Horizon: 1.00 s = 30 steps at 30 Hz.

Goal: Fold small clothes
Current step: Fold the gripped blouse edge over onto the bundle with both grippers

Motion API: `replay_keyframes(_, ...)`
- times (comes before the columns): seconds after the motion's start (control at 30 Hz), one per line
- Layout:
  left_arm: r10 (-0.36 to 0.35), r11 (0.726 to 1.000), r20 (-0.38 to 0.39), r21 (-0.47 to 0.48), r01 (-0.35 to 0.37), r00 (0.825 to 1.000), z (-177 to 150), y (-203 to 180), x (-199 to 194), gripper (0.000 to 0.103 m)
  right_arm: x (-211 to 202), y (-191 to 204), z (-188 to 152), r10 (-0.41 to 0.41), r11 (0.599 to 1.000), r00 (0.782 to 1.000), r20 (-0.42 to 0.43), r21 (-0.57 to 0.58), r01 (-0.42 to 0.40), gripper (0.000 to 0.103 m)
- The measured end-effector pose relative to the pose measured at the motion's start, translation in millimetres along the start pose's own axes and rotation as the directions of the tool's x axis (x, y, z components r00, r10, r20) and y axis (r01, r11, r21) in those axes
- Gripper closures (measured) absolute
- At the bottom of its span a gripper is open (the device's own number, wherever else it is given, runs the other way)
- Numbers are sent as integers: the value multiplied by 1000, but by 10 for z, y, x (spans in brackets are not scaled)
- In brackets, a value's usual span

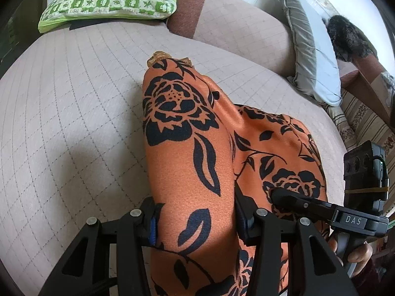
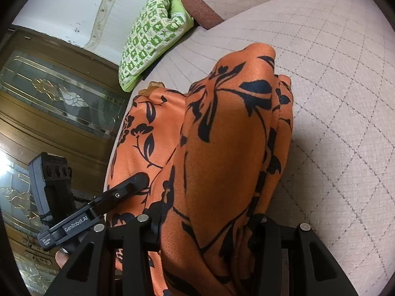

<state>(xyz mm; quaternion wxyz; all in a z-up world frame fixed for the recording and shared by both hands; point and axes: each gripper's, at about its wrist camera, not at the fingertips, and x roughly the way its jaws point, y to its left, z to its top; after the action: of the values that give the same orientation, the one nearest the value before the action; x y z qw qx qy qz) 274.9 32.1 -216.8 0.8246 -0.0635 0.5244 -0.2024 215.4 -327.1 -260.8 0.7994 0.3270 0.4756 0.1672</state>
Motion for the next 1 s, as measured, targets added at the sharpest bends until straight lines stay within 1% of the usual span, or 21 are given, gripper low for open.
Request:
replay_keyframes(0.17,23,1000,-12,-7,-23,1000,-10,31,40,51,93,-7,34,-11,1000,1000,-13,18,11,57)
replay_keyframes(0.43,57,998,-22,-9,-57,998,-25,45,82,43,232,-8,99,-41,999,999,-31,22,41,52)
replay_keyframes(0.6,62,998,-26,-12,-63,998,-21,59,112,41,284,-7,127,-44,999,998,-36,28,45,51)
replay_keyframes(0.67,68,998,-27,-16,-69,997,-28,80,125,37,300,-10,136,-44,998,998,-36,31,45,49)
replay_keyframes(0.7,76,997,-28,-15,-77,997,-24,82,137,34,304,-22,135,-41,998,998,-37,36,42,49)
replay_keyframes(0.73,91,996,-28,-13,-91,995,-24,85,148,29,295,-55,127,-33,998,999,-38,44,35,49)
replay_keyframes(0.83,135,991,-20,6,-135,991,-27,79,171,21,305,-73,127,-23,998,999,-42,51,25,48)
replay_keyframes(1.0,162,987,-22,-1,-162,987,-22,116,209,11,302,-87,113,-14,999,999,-45,50,16,48)
